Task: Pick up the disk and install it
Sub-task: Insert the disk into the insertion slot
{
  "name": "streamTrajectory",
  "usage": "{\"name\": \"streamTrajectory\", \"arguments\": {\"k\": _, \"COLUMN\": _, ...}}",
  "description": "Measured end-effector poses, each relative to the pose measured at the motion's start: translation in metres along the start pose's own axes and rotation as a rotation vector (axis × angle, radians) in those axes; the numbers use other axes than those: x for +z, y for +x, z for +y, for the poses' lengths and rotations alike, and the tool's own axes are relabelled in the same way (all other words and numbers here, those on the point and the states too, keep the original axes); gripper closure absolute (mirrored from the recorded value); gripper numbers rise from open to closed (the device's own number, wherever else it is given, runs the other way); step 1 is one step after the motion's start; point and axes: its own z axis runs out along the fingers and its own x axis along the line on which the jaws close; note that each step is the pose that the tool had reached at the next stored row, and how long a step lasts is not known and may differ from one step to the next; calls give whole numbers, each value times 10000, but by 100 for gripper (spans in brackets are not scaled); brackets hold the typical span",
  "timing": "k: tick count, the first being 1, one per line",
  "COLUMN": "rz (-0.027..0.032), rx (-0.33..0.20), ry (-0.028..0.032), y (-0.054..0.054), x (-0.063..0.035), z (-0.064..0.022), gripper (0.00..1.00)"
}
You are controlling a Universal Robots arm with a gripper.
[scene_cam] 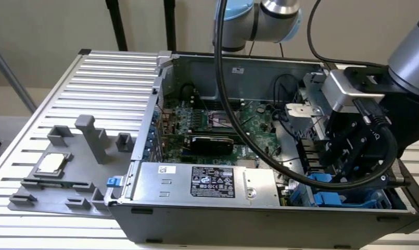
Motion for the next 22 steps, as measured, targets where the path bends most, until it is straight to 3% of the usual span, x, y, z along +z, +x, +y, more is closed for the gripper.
{"name": "streamTrajectory", "arguments": {"k": 22, "rz": -3, "rx": 0, "ry": 0, "y": 0, "x": 2, "z": 0, "gripper": 0}}
